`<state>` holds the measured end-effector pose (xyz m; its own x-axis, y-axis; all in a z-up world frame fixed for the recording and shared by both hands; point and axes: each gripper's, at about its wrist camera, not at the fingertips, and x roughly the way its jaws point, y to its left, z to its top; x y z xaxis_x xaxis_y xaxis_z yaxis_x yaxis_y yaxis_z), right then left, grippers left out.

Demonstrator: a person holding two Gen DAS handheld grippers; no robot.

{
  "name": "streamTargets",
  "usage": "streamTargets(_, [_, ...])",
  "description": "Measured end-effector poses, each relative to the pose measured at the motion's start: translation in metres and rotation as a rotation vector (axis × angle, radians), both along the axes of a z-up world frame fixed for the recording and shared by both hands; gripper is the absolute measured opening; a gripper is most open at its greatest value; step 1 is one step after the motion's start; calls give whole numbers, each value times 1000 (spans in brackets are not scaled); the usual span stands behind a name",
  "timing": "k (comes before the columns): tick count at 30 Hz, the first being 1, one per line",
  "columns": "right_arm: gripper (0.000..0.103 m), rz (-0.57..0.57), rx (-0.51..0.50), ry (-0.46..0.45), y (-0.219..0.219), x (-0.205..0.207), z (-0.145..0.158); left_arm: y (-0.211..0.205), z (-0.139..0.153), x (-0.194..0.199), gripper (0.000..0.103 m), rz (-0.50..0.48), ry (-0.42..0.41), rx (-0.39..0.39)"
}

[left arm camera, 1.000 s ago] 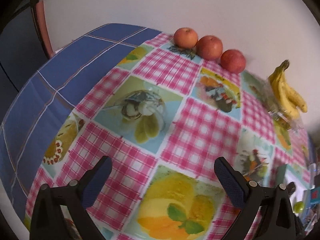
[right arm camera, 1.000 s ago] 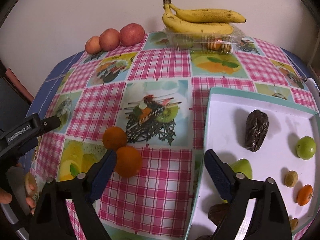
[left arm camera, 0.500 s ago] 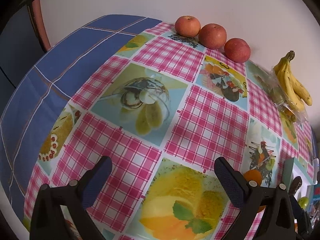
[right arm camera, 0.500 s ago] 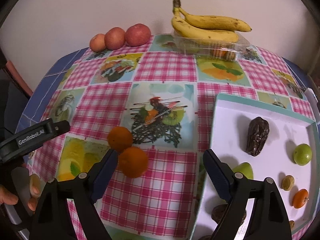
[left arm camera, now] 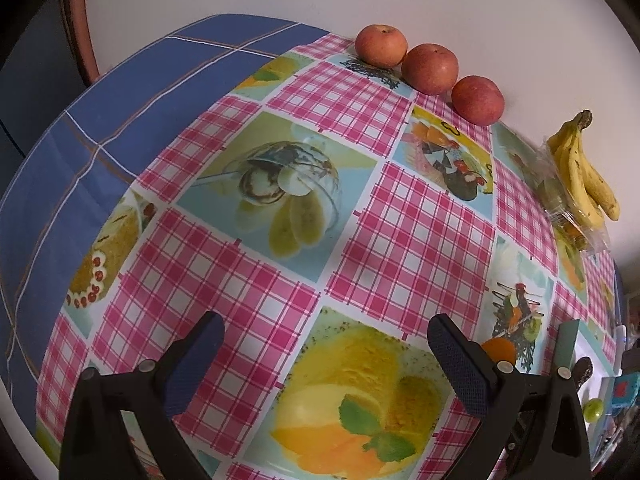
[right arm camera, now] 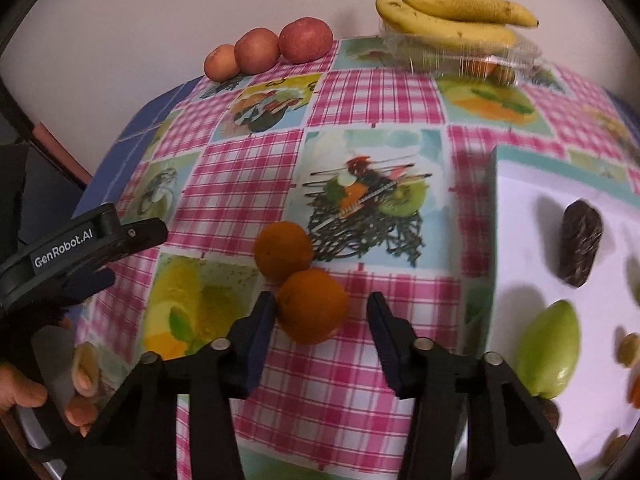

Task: Organize fruits
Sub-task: 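Close the right tool on an orange while the left tool moves to the other orange, then close the left tool on the second orange while the right tool holds its orange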

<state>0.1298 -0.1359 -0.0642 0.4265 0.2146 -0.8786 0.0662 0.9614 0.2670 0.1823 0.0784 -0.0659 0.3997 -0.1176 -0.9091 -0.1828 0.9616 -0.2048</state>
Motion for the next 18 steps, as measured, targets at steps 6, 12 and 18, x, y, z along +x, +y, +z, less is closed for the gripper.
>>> streamTargets(6, [38,-17,12,-3,-5,-2,3,-3,1,1,102,-4,1,-15])
streamTargets(12, [38,-51,-6,-40,-25,-8,22,-9,5,0,101,-10,-4,-65])
streamTargets(18, [38,-92,-47,-75,-52,-19,42,-34,14,-2,99,-82,-43,-138])
